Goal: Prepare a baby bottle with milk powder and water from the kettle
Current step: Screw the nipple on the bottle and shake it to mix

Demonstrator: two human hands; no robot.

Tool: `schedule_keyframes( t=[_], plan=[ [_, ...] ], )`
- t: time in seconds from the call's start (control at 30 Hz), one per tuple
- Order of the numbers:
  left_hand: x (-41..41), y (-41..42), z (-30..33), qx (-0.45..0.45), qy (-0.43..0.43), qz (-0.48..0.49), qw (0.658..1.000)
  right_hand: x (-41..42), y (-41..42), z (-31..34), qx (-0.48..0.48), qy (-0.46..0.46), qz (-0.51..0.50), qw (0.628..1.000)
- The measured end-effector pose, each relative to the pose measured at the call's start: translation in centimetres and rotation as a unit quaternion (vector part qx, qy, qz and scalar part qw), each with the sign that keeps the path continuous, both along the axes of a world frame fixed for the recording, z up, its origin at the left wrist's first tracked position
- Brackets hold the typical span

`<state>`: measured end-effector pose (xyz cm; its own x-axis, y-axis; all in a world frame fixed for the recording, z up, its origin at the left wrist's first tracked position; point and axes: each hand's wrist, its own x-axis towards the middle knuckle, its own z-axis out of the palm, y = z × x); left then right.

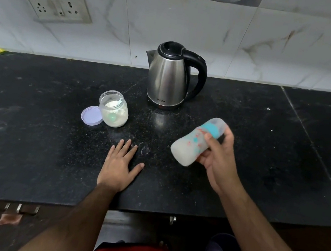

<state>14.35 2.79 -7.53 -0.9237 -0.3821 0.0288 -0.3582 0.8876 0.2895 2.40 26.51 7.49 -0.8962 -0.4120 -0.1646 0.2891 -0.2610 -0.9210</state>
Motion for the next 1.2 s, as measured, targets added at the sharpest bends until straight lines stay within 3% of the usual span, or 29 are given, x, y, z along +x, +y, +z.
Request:
schedule_keyframes(
  t=[0.13, 0.3, 0.37, 0.47, 0.63, 0.8, 0.97, 1.1, 1.13, 1.2],
  plan=[
    [0.0, 0.0, 0.1, 0.000, -0.002, 0.000, 1.000, 1.4, 0.0, -0.4, 0.096, 0.030, 0.149, 0.984],
    [0.0, 0.0, 0.1, 0.000, -0.002, 0.000, 1.000, 0.5, -0.2, -0.1, 0.014, 0.009, 0.001, 1.000],
    [-0.1, 0.0, 0.1, 0.000, -0.002, -0.001, 1.000, 0.9, -0.3, -0.3, 0.041, 0.021, 0.035, 0.998],
    [0.0, -0.1, 0.0, -0.001, -0.004, 0.000, 1.000, 1.5, 0.3, -0.1, 0.109, 0.040, 0.163, 0.980],
    [-0.1, 0.0, 0.0, 0.003, -0.002, 0.000, 1.000, 0.6, 0.0, 0.1, 0.018, 0.011, -0.005, 1.000],
    [-0.1, 0.0, 0.1, 0.005, -0.001, 0.000, 1.000, 2.0, -0.3, 0.0, 0.099, 0.045, 0.158, 0.981],
    [0.0, 0.1, 0.1, 0.010, 0.007, 0.003, 1.000, 0.8, -0.5, 0.5, 0.007, 0.014, -0.009, 1.000],
    [-0.1, 0.0, 0.1, 0.012, 0.006, 0.003, 1.000, 1.6, 0.0, 0.1, 0.089, 0.038, 0.146, 0.985],
    [-0.1, 0.0, 0.1, 0.013, 0.006, 0.002, 1.000, 1.6, 0.1, 0.1, 0.093, 0.046, 0.158, 0.982],
    [-0.1, 0.0, 0.0, 0.015, 0.008, 0.002, 1.000, 1.2, 0.0, 0.3, 0.061, 0.043, 0.088, 0.993]
  ],
)
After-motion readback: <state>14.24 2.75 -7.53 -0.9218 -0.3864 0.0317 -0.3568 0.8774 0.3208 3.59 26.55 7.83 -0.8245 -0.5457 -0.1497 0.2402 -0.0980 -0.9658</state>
